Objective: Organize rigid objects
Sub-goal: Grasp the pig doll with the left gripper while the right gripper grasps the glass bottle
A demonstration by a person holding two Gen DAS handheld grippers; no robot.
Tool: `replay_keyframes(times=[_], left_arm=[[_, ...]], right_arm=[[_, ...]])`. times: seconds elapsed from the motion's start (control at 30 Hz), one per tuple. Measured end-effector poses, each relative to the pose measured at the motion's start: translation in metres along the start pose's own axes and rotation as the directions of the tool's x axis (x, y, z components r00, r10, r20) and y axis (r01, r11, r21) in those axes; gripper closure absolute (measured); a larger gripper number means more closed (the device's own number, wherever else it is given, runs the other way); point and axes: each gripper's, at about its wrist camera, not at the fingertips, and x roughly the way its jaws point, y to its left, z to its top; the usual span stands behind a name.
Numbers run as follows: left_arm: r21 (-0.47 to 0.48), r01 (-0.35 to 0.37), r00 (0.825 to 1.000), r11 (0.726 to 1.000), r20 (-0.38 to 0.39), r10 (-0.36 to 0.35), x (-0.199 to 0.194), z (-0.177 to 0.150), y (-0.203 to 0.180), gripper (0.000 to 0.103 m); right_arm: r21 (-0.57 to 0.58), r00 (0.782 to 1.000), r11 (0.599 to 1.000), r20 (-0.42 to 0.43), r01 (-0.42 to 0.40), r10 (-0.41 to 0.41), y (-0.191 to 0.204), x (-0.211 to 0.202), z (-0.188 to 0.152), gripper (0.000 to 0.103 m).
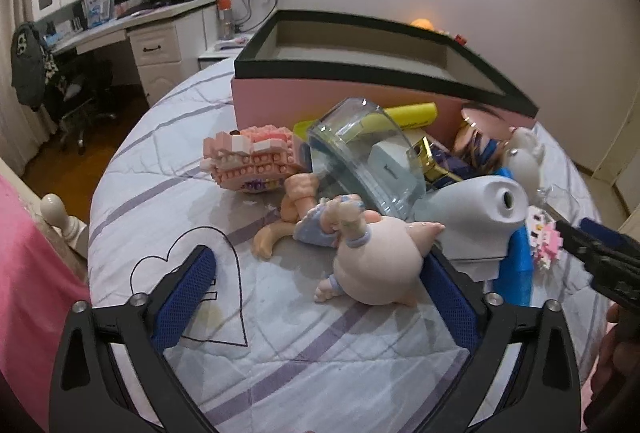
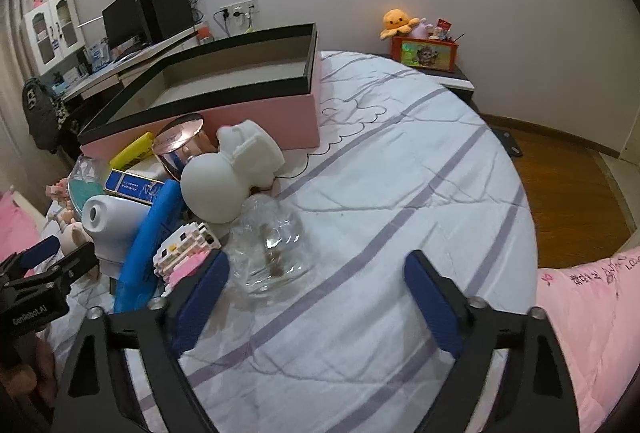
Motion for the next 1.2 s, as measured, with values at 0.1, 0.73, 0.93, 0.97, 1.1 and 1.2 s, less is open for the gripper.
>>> replay_keyframes(times=[0.1,0.73,0.93,0.97,1.1,1.2], left_arm=[[0.006,0.036,0.999,0.999,-0.001,-0.036,-0.003,-0.002,0.002,0.017],[0.001,0.079,0.997,0.997,0.01,-0.079,-0.006,-0.003,0.016,0.02],[0.02,0.079,0.997,0.997,0.02,-0.08,-0.024,-0.019,0.017,0.02],[0.024,0.081,0.996,0.996,0.021,-0.081,-0.028,-0.021,0.018,0.02],[0.026,0.09,0.996,0.996,0.026,-0.09,-0.036,-0.029,0.019,0.02],[0.026,0.098,0.995,0.995,0.033,-0.099,-0.043,-0.032,0.021,0.02]], right_arm=[[-0.052,1.0,0.999,-0.022,0.016,-0.017,0.008,0.008,-0.002,0.031],[-0.109,0.999,0.994,-0.016,-0.031,0.03,0.013,0.009,0.004,0.05],[-0.071,0.998,0.996,-0.009,-0.057,0.057,0.011,-0.007,-0.006,0.05],[-0.066,0.998,0.996,-0.007,-0.058,0.058,0.011,-0.011,-0.009,0.05],[-0.048,0.998,0.996,0.003,-0.07,0.07,0.01,-0.023,-0.015,0.05],[-0.043,0.997,0.996,0.012,-0.073,0.074,0.01,-0.03,-0.016,0.05]])
